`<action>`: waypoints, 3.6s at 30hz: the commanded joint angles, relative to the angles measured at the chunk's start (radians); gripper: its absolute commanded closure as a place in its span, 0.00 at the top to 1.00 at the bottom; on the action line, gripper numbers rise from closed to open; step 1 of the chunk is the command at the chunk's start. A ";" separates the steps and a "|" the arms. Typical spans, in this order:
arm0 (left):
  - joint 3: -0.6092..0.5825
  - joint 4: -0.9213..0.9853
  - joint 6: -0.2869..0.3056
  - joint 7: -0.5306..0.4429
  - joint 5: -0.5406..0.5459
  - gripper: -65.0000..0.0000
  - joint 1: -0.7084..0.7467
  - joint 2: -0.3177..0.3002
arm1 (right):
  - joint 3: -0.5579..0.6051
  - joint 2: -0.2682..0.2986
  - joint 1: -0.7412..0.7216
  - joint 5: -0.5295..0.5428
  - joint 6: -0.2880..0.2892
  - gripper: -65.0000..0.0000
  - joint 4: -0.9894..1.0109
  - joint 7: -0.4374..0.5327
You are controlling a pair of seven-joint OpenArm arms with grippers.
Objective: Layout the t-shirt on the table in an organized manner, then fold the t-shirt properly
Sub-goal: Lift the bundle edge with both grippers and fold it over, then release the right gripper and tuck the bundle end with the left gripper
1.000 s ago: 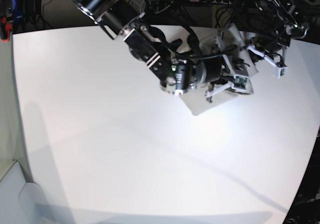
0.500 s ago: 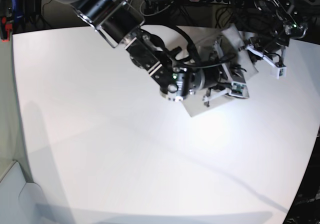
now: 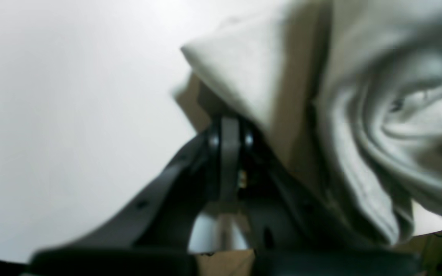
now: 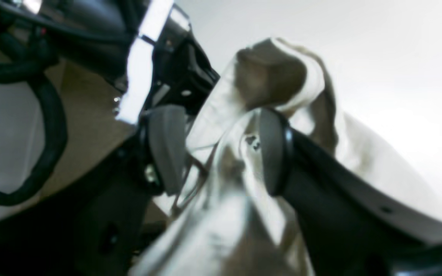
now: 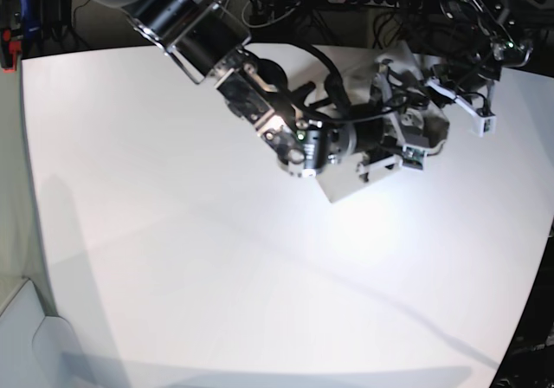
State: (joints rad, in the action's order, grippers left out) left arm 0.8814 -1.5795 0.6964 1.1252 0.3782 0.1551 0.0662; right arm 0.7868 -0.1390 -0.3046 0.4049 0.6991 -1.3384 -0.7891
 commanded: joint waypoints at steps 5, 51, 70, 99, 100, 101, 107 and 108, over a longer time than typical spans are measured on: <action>-0.001 -0.008 0.002 0.019 -0.018 0.00 0.005 -0.007 | -0.011 -0.018 -0.020 0.029 -0.001 0.49 -0.131 0.024; 0.006 -0.155 0.002 0.143 0.077 0.01 0.126 -0.130 | -0.137 -0.018 0.066 0.025 -0.001 0.23 -0.003 0.030; 0.002 -0.195 0.002 0.152 0.160 0.00 0.165 -0.116 | -0.031 -0.018 0.015 0.027 -0.001 0.23 0.116 0.201; -0.037 -0.209 0.002 0.143 0.514 0.97 0.225 -0.142 | -0.363 0.356 0.304 0.027 -0.001 0.16 -0.537 0.063; -0.037 -0.209 0.002 0.143 0.542 0.97 0.225 -0.141 | -0.372 0.362 0.313 0.027 -0.001 0.16 -0.540 0.063; -0.037 -0.209 0.002 0.143 0.560 0.97 0.223 -0.139 | -0.379 0.365 0.321 0.029 -0.001 0.16 -0.542 0.063; 0.058 -0.131 0.002 0.131 0.582 0.97 0.162 -0.032 | -0.438 0.385 0.362 0.029 -0.001 0.16 -0.554 0.063; 0.069 -0.098 0.002 0.131 0.578 0.97 0.148 -0.019 | -0.438 0.388 0.362 0.029 -0.001 0.16 -0.554 0.063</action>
State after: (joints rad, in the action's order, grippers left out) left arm 0.9482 -1.6619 0.7006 1.2682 0.9337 0.3027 0.0544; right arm 0.3504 0.2535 0.0704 0.4137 0.6930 -1.8736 -0.7609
